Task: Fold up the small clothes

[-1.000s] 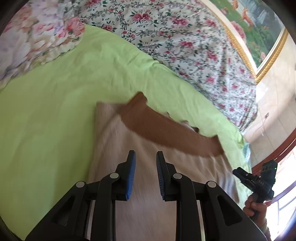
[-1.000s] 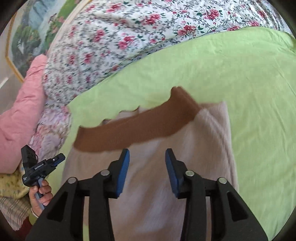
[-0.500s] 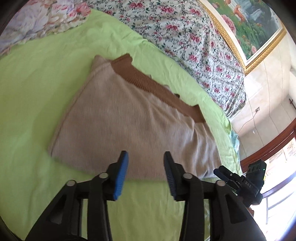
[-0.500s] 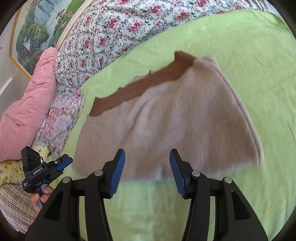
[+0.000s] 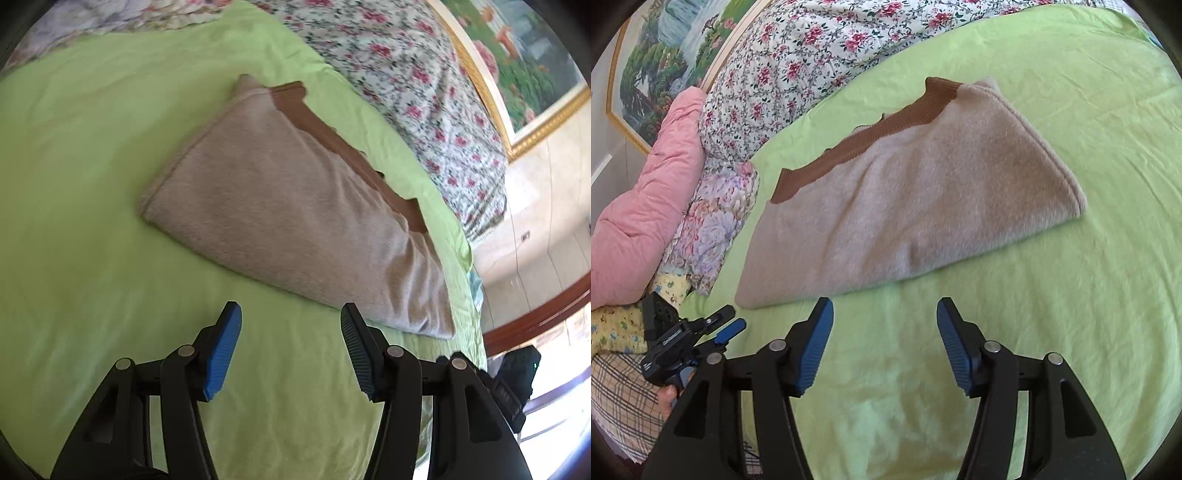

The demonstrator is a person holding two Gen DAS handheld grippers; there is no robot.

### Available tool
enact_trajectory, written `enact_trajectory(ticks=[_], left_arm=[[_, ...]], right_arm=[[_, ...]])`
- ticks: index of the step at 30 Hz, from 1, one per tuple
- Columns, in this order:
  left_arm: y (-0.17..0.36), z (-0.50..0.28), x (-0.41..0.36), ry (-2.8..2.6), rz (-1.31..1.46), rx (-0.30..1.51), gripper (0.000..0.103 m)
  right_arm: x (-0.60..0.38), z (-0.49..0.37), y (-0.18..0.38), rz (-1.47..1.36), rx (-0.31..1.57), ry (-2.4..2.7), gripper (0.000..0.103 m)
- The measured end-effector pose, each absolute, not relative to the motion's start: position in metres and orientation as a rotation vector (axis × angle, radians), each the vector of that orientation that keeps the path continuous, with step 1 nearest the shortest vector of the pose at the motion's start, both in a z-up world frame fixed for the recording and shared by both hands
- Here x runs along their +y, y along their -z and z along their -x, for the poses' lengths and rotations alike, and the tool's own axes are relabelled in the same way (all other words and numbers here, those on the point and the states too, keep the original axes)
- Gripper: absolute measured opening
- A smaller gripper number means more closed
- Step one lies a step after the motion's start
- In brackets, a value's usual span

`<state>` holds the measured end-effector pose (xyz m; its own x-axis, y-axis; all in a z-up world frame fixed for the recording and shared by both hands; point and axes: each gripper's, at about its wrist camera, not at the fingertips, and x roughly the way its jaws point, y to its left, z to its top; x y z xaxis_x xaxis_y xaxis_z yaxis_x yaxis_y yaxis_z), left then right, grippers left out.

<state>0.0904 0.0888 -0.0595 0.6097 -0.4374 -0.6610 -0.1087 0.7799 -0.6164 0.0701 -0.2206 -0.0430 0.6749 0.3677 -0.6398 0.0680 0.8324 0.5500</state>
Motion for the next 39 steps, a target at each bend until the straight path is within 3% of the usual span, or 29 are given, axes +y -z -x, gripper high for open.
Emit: enact_trajectory(ticks=[16, 26, 28, 30, 39], left_arm=[[0.083, -0.121, 0.117, 0.148, 0.887, 0.872, 0.063], [0.079, -0.162, 0.124, 0.078, 0.856, 0.787, 0.060], [0.076, -0.170, 0.124, 0.081, 0.840, 0.778, 0.045], [0.073, -0.176, 0.122, 0.097, 0.821, 0.773, 0.012], [0.003, -0.191, 0.049, 0.275, 0.601, 0.699, 0.008]], right_arm=[[-0.205, -0.075, 0.045, -0.538, 0.842, -0.208, 0.060], [-0.204, -0.079, 0.045, -0.550, 0.843, -0.211, 0.060], [-0.207, -0.081, 0.043, -0.554, 0.835, -0.213, 0.060], [-0.213, -0.086, 0.039, -0.555, 0.825, -0.213, 0.060], [-0.254, -0.112, 0.024, -0.590, 0.757, -0.206, 0.060]])
